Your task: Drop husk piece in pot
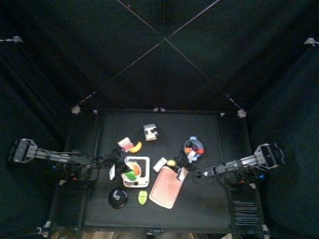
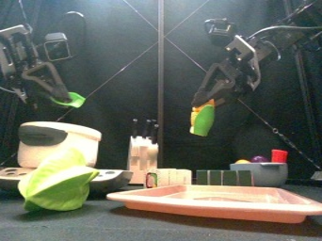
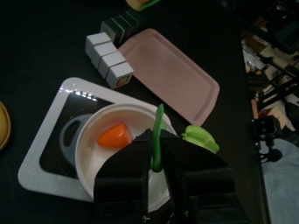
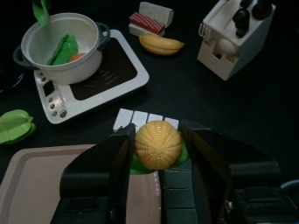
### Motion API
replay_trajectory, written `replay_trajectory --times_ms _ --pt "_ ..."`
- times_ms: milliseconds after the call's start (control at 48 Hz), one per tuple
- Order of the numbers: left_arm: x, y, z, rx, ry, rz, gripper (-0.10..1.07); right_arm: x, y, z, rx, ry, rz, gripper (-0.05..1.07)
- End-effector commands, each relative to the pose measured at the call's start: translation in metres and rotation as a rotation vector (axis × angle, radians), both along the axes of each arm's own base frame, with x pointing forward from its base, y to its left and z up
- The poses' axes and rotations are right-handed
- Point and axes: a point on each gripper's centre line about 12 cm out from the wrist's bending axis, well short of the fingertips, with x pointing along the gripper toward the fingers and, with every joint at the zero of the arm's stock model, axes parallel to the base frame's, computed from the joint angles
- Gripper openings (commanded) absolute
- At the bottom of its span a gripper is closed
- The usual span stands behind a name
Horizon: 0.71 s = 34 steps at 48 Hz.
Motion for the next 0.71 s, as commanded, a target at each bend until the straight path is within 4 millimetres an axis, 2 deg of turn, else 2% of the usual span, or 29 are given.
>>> replay_trajectory --times_ms 0,83,354,688 --pt "-0.005 0.001 -0.005 -0.003 0.008 0.008 0.53 0.002 -0.002 0.009 0.002 -0.027 -0.008 0.71" --pt "-0.006 0.004 -0.012 -0.023 0.035 0.031 0.54 0.003 -0.001 0.008 0.001 -0.024 -0.008 0.71" --pt "0.004 0.01 -0.015 -0.044 0.061 0.075 0.58 0.004 -0.002 0.005 0.005 -0.016 -0.013 0.71" --pt "0.01 0.016 -0.019 -0.044 0.086 0.103 0.78 0.004 -0.002 0.003 0.015 -0.011 -0.018 0.71"
